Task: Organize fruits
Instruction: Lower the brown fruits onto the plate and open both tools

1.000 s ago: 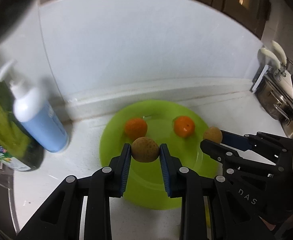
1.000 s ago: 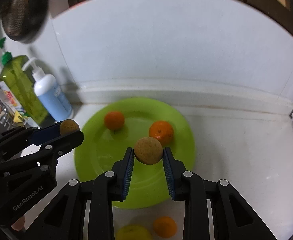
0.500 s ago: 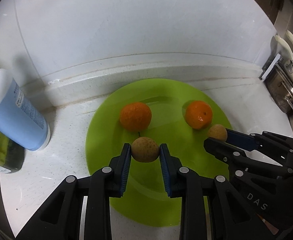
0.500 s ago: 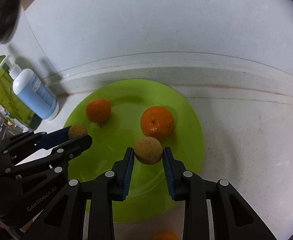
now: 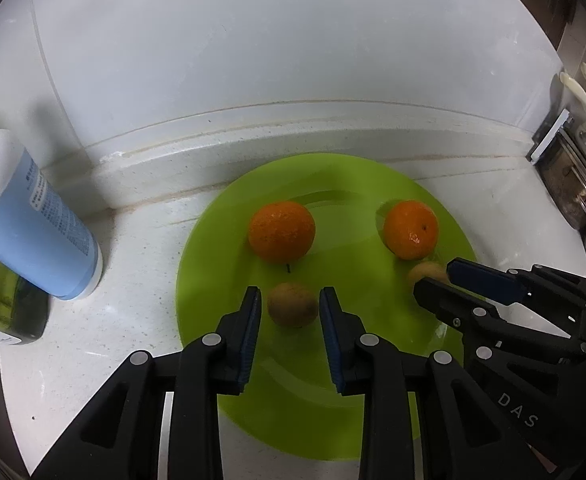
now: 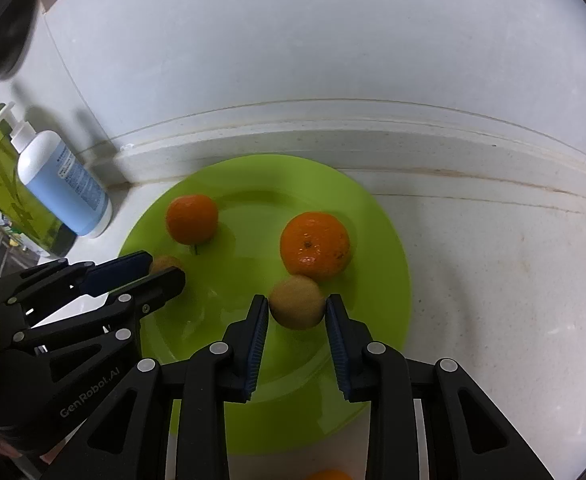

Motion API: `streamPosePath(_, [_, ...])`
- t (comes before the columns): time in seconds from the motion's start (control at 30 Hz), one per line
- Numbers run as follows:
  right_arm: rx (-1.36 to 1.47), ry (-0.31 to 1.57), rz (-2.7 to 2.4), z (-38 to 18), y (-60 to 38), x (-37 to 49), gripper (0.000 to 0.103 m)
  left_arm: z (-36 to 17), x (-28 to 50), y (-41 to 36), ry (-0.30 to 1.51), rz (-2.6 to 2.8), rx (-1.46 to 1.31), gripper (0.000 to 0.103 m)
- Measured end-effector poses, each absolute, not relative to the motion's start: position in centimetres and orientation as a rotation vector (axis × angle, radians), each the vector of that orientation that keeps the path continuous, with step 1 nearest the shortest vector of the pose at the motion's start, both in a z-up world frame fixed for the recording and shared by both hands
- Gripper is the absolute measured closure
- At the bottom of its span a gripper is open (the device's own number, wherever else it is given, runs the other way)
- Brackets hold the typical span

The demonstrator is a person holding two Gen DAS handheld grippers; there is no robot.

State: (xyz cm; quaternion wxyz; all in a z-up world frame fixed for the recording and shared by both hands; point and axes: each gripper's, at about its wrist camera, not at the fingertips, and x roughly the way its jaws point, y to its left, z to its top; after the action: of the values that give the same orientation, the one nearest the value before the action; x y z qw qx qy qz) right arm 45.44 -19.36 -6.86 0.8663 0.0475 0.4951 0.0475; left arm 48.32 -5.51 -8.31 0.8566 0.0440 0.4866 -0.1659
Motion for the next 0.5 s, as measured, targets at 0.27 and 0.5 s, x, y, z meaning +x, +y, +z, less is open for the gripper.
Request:
streamPosePath(0.27, [0.105,1.001,0.099,-5.5,-19.7,44.0,0.066,-6.2,46.3,-4.6,0.959,-0.331,0.094,0.066])
streamPosePath(0.5, [0.107,0.919,0.111,-2.6,-19.4,41.4,0.066,-2.8,43.1,-3.3,0.887,-0.327,0.1,0.063])
